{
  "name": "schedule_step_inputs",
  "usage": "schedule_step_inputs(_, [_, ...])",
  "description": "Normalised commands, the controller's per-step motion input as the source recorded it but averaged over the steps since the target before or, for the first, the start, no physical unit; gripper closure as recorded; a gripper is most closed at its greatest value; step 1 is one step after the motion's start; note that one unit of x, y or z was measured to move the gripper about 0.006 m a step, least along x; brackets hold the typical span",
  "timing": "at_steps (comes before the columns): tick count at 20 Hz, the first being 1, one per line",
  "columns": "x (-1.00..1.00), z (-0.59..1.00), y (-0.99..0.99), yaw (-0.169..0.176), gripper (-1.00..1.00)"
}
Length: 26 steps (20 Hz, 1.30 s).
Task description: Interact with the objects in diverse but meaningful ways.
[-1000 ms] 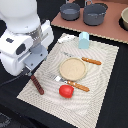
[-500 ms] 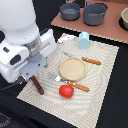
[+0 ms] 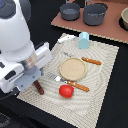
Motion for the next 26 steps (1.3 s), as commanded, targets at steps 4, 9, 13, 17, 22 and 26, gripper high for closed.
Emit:
schedule_step_inputs(4, [0.25, -0.23, -0.19, -0.035, -1.00])
schedule_step_inputs(9, [0.26, -0.21, -0.18, -0.036, -1.00])
schedule_step_inputs(13, [0.27, -0.20, -0.15, -0.038, 1.00])
schedule_step_inputs(17, [0.32, -0.18, -0.12, -0.038, 1.00])
schedule_step_inputs(22, [0.29, -0.19, -0.10, -0.034, 1.00])
schedule_step_inputs(26, [0.27, -0.19, -0.08, -0.021, 1.00])
